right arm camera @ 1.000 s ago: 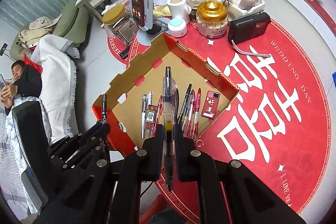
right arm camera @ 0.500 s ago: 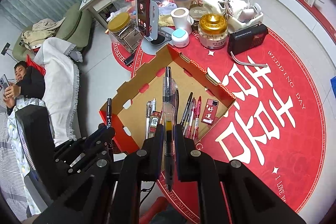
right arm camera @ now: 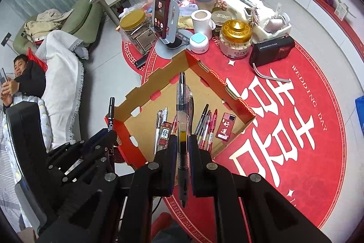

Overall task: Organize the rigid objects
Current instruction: 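Hold the black marker in the left tool while the right tool holds the clear pen over the box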

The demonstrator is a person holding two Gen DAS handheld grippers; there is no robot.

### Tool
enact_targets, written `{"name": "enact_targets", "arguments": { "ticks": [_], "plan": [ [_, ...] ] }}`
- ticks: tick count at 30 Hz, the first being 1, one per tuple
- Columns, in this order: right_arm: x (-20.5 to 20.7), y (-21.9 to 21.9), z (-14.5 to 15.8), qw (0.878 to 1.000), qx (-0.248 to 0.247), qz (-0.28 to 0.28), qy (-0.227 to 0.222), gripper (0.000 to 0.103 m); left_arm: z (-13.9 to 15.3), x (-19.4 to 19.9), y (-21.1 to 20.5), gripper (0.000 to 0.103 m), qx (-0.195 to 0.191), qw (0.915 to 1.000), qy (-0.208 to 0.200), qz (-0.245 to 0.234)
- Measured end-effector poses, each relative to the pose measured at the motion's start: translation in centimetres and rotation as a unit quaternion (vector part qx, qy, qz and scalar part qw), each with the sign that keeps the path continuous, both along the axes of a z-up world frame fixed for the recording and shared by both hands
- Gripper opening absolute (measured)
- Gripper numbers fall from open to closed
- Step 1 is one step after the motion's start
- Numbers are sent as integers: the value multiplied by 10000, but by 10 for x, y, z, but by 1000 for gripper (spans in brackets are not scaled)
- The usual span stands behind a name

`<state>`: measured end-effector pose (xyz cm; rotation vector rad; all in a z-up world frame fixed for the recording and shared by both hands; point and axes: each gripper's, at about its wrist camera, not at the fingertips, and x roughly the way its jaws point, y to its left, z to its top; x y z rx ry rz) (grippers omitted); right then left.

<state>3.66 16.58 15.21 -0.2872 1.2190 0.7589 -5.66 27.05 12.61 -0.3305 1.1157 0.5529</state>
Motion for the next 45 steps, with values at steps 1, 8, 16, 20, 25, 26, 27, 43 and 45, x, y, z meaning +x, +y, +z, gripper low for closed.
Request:
{"name": "enact_targets", "arguments": {
  "ticks": [1, 8, 16, 20, 25, 26, 27, 43, 45],
  "plan": [
    [1, 1, -2, 10000, -17, 18, -3, 11, -2, 0, 0, 9, -5, 10000, 16, 1],
    [9, 7, -24, 9998, -174, 83, -15, 11, -23, 2, 5, 9, -65, 9998, 170, 80],
    [13, 16, -50, 9992, -328, 226, 3, 11, -50, 8, 9, 9, -139, 9992, 306, 201],
    [20, 20, -64, 9992, -339, 207, 51, 11, -61, 15, 12, 9, -138, 9990, 358, 214],
    [28, 26, -80, 9991, -354, 222, 48, 11, -77, 24, 15, 9, -109, 9989, 395, 234],
    [29, 28, -83, 9991, -359, 231, 46, 11, -80, 26, 16, 9, -110, 9988, 410, 239],
    [31, 29, -86, 9990, -365, 251, 38, 11, -83, 27, 16, 9, -111, 9988, 417, 247],
    [41, 33, -119, 9985, -466, 253, 112, 11, -115, 48, 17, 9, -121, 9983, 533, 196],
    [42, 33, -120, 9985, -468, 250, 113, 11, -116, 50, 17, 9, -115, 9983, 542, 177]
  ]
}}
